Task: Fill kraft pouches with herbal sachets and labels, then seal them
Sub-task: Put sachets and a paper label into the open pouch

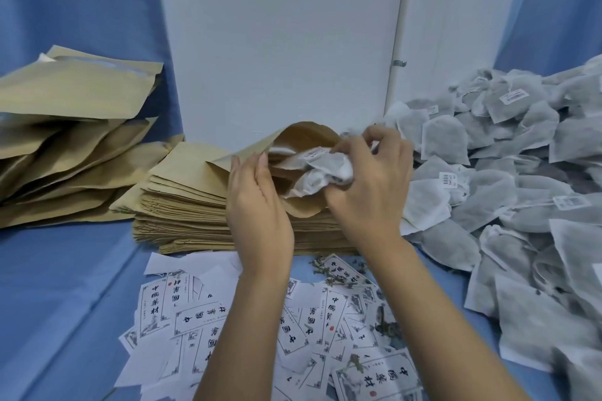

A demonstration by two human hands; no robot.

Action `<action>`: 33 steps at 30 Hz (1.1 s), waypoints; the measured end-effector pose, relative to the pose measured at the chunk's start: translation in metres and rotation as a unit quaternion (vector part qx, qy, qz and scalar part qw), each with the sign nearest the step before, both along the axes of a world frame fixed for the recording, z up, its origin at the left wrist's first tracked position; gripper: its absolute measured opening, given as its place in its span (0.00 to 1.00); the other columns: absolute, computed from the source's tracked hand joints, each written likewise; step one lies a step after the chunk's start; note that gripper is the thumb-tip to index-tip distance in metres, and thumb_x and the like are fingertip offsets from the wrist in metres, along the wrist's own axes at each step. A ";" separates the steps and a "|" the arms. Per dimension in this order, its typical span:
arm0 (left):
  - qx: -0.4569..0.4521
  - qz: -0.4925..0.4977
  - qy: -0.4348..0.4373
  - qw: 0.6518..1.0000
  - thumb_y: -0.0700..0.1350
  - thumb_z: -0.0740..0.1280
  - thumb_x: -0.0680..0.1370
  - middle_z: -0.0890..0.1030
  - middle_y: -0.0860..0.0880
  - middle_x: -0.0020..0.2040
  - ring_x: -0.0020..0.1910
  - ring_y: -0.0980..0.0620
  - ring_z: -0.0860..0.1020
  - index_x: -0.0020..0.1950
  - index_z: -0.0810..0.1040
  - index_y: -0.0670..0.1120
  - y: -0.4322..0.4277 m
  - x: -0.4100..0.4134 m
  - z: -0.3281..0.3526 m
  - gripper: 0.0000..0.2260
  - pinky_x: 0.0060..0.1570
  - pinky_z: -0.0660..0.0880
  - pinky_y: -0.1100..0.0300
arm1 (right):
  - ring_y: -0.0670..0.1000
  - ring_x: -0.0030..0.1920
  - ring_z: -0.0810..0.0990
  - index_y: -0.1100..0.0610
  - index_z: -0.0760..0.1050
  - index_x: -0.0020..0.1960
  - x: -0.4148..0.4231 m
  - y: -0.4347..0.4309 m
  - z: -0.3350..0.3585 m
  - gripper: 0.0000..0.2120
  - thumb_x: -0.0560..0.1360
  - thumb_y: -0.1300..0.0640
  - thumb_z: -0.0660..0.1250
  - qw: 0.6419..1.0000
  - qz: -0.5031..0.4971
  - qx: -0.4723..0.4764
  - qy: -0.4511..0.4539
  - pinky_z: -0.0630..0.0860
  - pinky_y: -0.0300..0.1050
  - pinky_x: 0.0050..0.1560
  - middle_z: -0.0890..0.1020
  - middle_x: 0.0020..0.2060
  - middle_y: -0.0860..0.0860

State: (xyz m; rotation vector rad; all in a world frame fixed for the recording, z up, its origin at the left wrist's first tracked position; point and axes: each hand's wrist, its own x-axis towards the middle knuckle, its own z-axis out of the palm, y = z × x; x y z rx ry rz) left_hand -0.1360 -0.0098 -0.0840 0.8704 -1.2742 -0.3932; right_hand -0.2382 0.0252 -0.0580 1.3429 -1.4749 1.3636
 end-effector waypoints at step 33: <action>0.064 -0.065 -0.035 0.995 0.56 0.50 0.81 0.78 0.50 0.59 0.66 0.47 0.71 0.58 0.77 0.50 -0.002 -0.004 -0.006 0.19 0.60 0.70 0.49 | 0.46 0.31 0.67 0.51 0.65 0.33 0.007 -0.020 -0.008 0.14 0.76 0.48 0.56 0.986 0.053 0.130 -0.089 0.60 0.40 0.33 0.69 0.29 0.45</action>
